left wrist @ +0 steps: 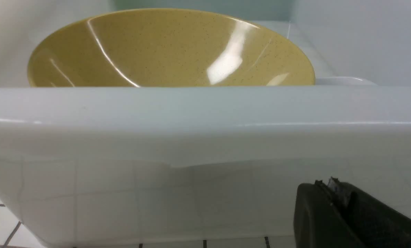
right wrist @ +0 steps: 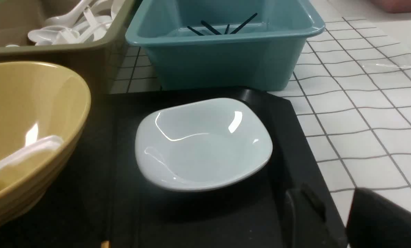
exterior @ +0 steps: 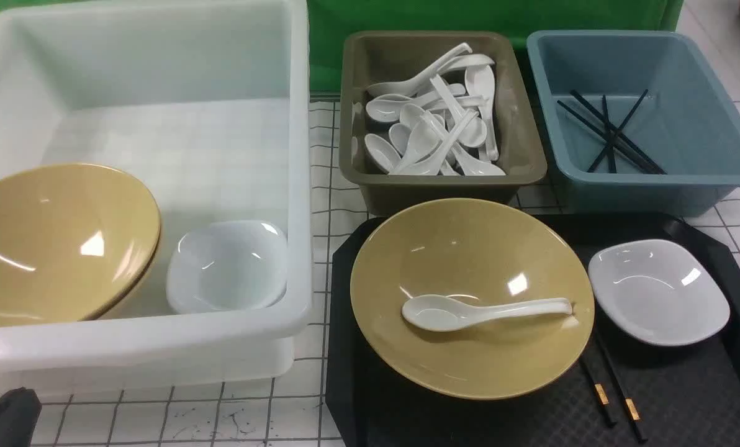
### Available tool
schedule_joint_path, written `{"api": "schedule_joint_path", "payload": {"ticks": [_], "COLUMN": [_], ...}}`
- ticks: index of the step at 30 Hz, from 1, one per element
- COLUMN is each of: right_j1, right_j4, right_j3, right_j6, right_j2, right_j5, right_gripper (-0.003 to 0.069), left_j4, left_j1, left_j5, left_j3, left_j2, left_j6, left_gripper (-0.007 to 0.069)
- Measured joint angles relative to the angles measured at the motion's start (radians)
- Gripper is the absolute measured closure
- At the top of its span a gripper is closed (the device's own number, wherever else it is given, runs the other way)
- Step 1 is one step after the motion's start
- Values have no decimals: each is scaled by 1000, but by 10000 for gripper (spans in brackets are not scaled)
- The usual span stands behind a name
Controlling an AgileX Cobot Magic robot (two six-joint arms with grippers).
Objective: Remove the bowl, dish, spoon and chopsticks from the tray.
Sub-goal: Use the left arm to grab the soup spoon in the middle
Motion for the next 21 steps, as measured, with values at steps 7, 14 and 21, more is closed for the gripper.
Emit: {"api": "schedule_joint_path", "payload": {"ticks": [7, 14, 21], "right_j1": [0, 0, 0], "right_j4": [0, 0, 0], "right_j3": [0, 0, 0], "right_j6": [0, 0, 0], "right_j2": [0, 0, 0], "right_j5": [0, 0, 0], "right_gripper": [423, 423, 423], "left_j4": [0, 0, 7], "left_j1": [0, 0, 0], "left_j5": [0, 0, -9], "left_j3": [0, 0, 0], "left_j2": [0, 0, 0], "left_j6": [0, 0, 1], "left_gripper": [630, 630, 630]}}
